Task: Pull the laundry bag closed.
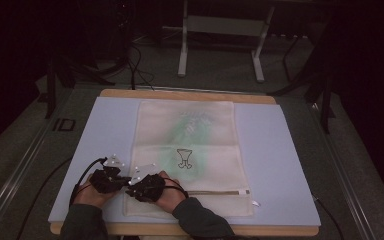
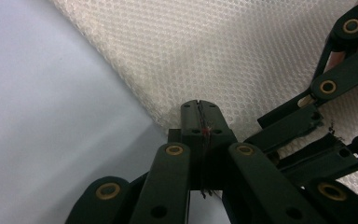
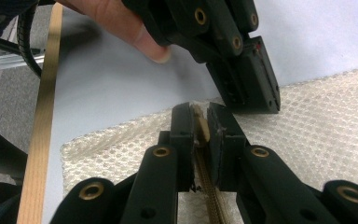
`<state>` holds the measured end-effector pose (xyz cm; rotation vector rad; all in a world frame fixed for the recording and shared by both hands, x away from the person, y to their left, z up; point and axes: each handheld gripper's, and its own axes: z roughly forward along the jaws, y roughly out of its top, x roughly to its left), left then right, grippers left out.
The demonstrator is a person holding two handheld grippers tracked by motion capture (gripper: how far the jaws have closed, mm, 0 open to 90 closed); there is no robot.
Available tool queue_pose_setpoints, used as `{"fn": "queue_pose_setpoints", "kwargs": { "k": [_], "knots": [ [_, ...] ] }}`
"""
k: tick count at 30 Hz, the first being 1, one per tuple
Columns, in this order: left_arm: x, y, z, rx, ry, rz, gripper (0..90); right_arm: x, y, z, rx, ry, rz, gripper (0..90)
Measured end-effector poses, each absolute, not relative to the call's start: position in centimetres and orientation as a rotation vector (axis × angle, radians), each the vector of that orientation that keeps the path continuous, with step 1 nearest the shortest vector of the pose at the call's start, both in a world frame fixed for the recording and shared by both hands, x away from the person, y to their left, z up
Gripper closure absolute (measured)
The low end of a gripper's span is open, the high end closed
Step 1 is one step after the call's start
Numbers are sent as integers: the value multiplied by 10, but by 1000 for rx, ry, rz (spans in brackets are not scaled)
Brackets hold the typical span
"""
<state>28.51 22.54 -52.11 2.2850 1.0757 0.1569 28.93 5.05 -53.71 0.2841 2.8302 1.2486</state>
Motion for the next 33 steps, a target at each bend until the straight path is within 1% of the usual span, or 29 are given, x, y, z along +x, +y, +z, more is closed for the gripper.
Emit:
{"fn": "queue_pose_setpoints", "kwargs": {
  "k": [3,33],
  "knots": [
    [287,228,-523,2258,1092,124,898,289,51,-537,280,2828,1245,817],
    [287,227,-522,2274,1075,131,899,290,38,-533,247,2861,1186,821]
  ]
}}
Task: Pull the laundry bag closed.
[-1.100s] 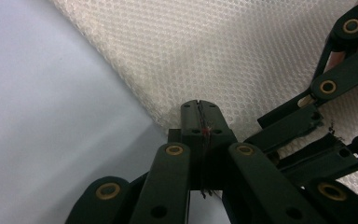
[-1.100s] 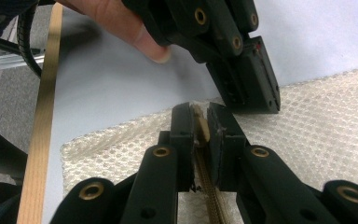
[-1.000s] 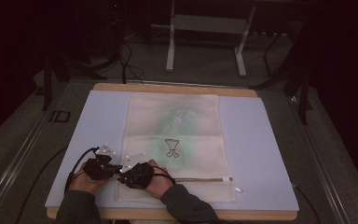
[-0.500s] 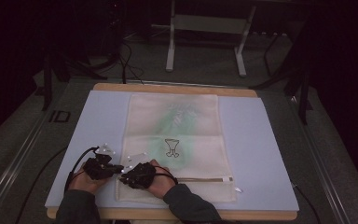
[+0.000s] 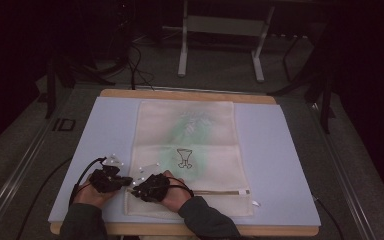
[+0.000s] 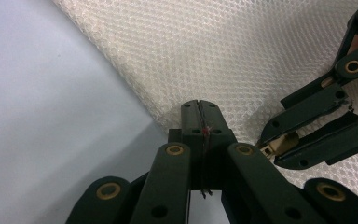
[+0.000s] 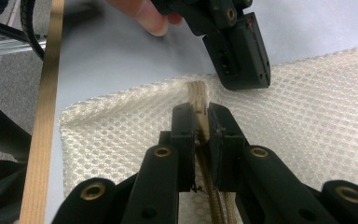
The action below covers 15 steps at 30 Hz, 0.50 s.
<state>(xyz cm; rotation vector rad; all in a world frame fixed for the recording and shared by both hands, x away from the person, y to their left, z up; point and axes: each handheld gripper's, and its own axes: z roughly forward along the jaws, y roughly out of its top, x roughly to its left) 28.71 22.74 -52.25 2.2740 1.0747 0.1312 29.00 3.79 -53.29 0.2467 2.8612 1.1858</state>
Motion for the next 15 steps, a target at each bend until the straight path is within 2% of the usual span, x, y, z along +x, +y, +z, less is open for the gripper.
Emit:
{"fn": "queue_pose_setpoints", "kwargs": {
  "k": [15],
  "knots": [
    [288,228,-523,2279,1057,127,899,288,35,-531,217,2861,1156,821]
  ]
}}
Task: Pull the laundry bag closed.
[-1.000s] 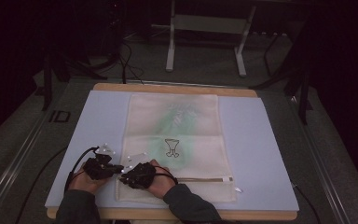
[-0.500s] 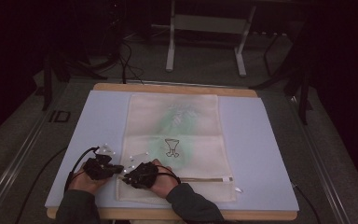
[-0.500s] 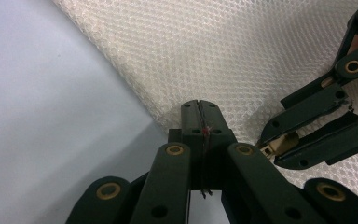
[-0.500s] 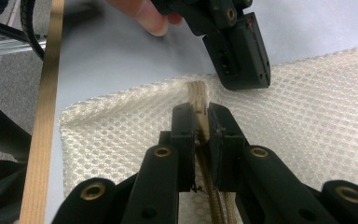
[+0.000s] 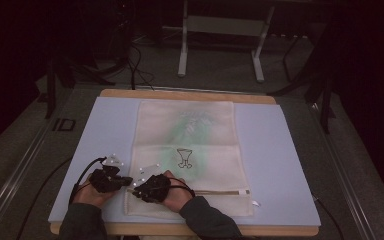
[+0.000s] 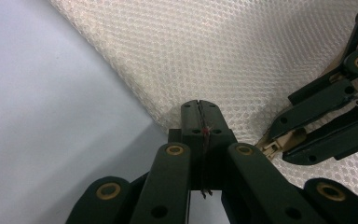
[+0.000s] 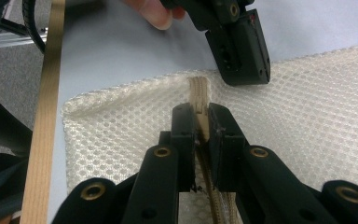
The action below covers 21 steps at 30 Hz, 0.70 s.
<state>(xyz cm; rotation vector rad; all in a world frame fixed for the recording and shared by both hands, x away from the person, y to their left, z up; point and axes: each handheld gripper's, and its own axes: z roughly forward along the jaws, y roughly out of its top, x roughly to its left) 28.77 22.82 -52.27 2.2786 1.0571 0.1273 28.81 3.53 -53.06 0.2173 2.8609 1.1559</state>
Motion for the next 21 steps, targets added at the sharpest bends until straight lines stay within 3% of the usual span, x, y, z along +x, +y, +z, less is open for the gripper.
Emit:
{"fn": "queue_pose_setpoints", "kwargs": {
  "k": [21],
  "knots": [
    [288,229,-523,2274,1058,123,899,286,27,-524,172,2874,1081,821]
  ]
}}
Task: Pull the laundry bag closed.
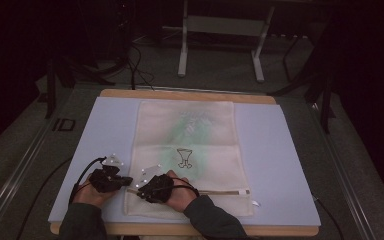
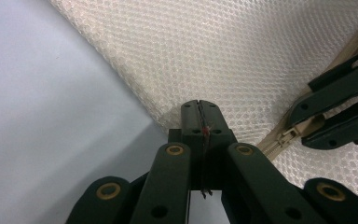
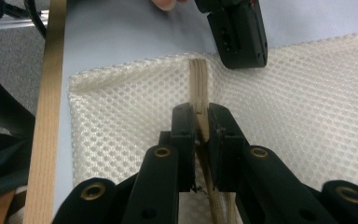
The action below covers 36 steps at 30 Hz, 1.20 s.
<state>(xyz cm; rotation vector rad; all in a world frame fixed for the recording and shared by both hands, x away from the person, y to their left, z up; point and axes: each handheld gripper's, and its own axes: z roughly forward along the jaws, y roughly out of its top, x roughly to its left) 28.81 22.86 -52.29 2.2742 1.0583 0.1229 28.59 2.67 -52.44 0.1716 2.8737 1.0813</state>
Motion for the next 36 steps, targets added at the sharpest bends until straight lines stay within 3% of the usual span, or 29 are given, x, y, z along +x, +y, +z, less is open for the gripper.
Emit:
{"fn": "queue_pose_setpoints", "kwargs": {
  "k": [36],
  "knots": [
    [288,229,-523,2274,1046,124,899,280,12,-517,153,2873,1031,821]
  ]
}}
